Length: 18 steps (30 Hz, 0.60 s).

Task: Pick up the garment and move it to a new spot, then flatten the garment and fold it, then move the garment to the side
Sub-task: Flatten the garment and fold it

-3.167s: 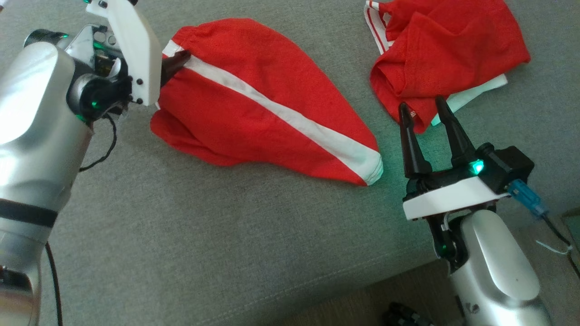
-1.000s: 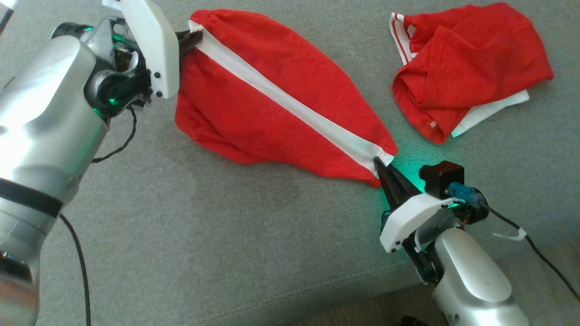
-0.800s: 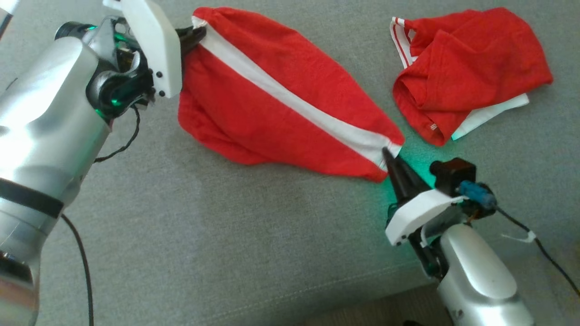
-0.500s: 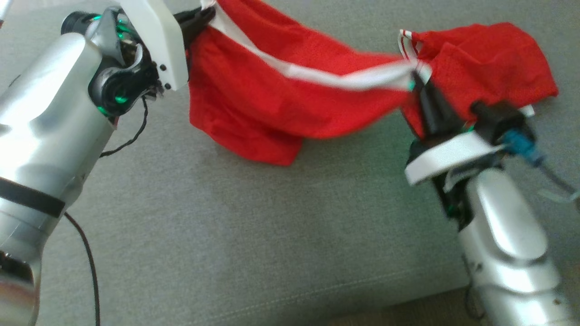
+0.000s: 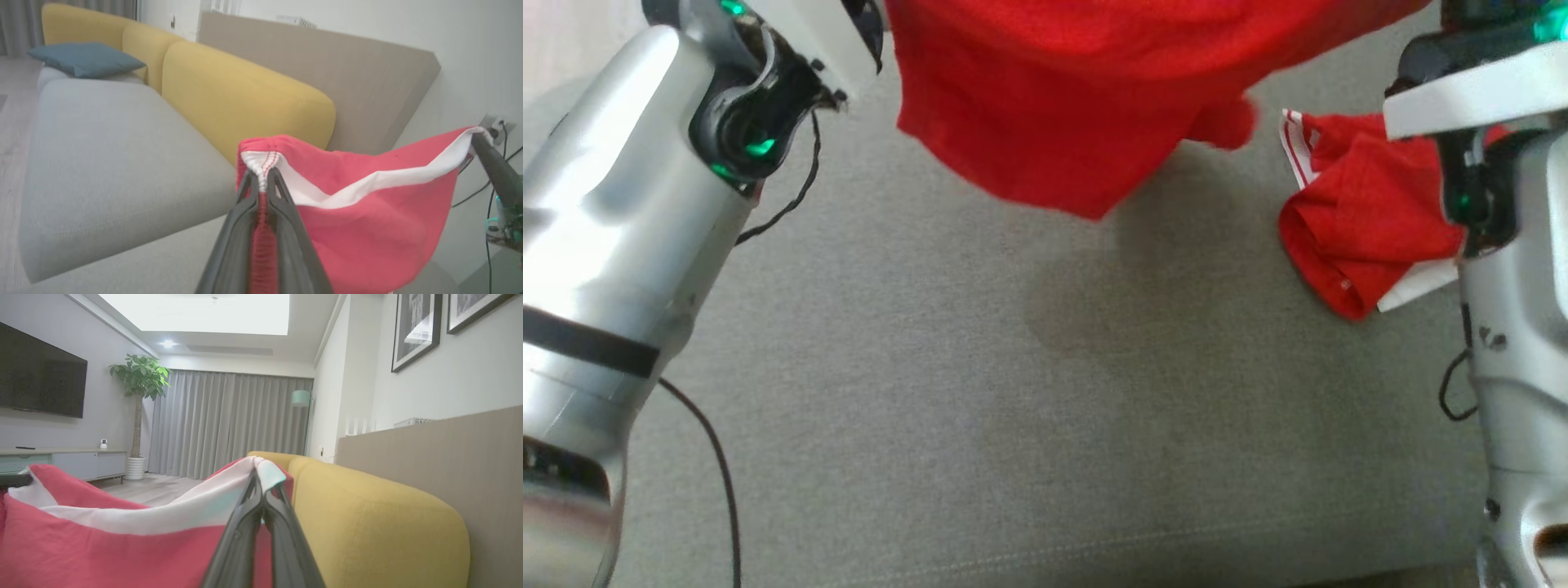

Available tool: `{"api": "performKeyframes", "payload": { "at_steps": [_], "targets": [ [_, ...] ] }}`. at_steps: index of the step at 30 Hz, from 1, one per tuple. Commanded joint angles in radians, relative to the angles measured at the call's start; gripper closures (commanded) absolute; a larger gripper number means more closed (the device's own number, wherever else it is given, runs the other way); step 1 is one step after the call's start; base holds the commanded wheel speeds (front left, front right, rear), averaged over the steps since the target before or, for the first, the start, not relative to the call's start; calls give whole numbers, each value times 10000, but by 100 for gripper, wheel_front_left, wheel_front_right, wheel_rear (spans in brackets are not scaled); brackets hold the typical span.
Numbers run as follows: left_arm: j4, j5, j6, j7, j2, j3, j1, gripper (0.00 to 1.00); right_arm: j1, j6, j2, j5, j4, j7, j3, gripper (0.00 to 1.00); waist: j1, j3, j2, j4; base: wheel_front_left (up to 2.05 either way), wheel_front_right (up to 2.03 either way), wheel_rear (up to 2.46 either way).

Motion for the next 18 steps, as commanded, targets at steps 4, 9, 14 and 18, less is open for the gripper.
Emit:
{"api": "performKeyframes", "payload": {
  "at_steps": [4, 9, 14, 18],
  "targets": [
    [-501, -102, 12, -780, 145, 664, -255, 100, -120, 65, 28, -50, -228, 171, 228, 100, 0, -466, 0, 366, 0, 0, 0],
    [-1139, -78, 182, -1211, 264, 527, 804, 100, 1306, 65, -39, 101, -516, 519, 781, 100, 0, -754, 0, 624, 0, 0, 0],
    [-2297, 123, 811, -1421, 980, 261, 2339, 100, 2982, 65, -40, 242, -1272, 819, 885, 100, 0, -1064, 0, 681, 0, 0, 0],
    [-3707, 72, 1518, -1569, 1715, 254, 3676, 100, 4028, 65, -89, 267, -2156, 1173, 707, 100, 0, -1202, 0, 675, 0, 0, 0]
  ]
}}
